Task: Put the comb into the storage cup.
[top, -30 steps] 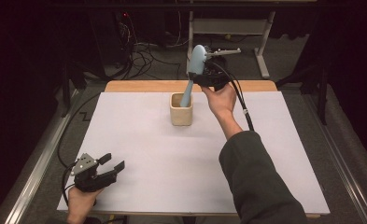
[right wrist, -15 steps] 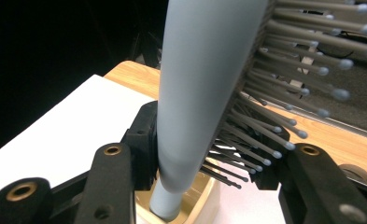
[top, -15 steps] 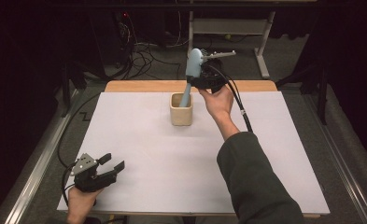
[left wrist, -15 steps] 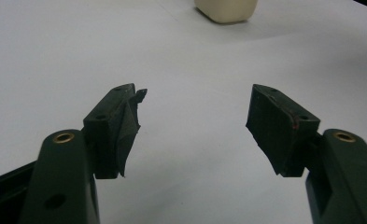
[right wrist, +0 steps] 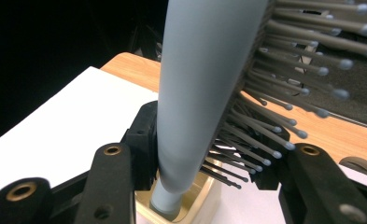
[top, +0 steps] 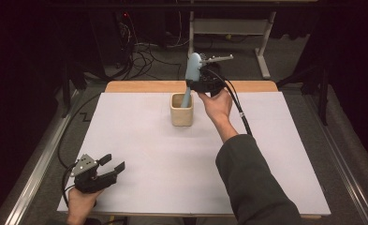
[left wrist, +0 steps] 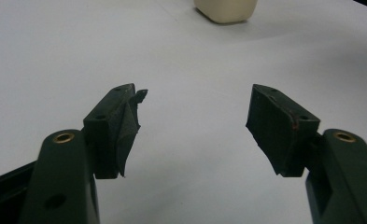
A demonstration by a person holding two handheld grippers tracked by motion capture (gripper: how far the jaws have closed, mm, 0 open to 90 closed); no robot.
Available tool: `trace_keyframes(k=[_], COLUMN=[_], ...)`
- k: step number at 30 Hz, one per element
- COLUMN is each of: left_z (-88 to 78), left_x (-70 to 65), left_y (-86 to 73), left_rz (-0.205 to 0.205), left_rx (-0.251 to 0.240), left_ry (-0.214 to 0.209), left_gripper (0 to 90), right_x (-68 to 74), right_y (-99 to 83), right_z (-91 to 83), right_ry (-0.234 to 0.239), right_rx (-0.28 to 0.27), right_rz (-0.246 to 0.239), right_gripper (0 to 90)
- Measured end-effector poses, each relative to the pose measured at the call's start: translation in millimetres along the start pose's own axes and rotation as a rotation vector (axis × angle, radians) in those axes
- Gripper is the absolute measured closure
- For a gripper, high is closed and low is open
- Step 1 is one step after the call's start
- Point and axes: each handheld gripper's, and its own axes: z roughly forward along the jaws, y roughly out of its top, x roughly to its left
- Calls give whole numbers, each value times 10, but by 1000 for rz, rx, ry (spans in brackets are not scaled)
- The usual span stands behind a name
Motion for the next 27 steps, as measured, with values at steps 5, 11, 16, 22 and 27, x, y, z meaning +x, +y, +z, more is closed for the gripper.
trace_keyframes(k=[5,11,16,22,27], left_z=[-1,-3,0,-1,-3], left_x=[6,7,6,6,7], left_y=[-3,-3,-3,-3,-4], left_rz=[-6,-5,-5,-4,-3], left_rx=[3,2,2,2,5], left_ry=[-5,-3,-2,-2,-2], left_gripper=[346,346,346,346,346], right_x=[8,-6,-22,8,24], right_y=[-36,-82,-101,-122,-135], right_z=[31,58,69,108,136], right_ry=[-6,-10,-12,-17,-18], right_rx=[9,13,16,23,29], right_rz=[-6,-1,5,-3,-8], right_gripper=[539,538,538,537,536])
